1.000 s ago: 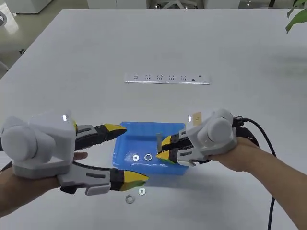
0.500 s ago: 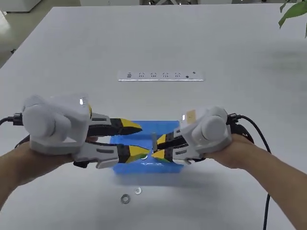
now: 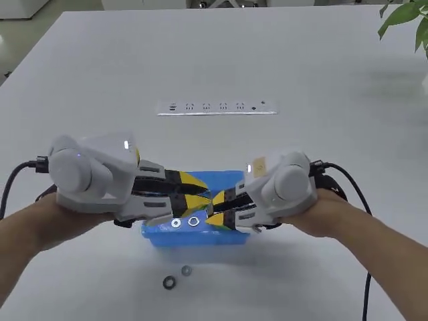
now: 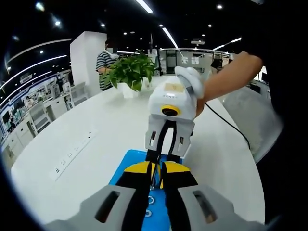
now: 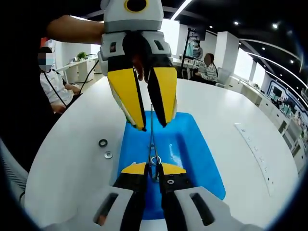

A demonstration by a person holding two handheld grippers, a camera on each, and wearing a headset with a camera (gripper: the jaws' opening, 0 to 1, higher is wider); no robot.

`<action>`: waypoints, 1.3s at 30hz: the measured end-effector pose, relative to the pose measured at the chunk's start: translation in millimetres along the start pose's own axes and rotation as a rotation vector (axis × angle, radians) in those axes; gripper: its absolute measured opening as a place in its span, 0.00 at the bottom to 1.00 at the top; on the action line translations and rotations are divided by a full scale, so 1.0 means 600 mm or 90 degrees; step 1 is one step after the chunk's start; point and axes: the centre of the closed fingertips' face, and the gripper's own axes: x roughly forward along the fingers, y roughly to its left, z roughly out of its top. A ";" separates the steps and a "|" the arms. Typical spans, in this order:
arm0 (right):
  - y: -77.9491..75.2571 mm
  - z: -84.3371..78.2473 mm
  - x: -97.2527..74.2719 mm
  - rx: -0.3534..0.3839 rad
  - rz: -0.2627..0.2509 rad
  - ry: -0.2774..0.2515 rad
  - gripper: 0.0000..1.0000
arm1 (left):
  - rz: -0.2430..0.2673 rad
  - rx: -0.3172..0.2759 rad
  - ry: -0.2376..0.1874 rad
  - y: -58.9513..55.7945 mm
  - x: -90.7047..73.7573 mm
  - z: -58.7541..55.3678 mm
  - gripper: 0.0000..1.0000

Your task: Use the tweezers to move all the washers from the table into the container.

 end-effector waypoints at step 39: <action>0.001 0.028 -0.040 0.039 -0.039 -0.003 0.23 | -0.015 0.015 -0.004 -0.010 -0.016 0.038 0.05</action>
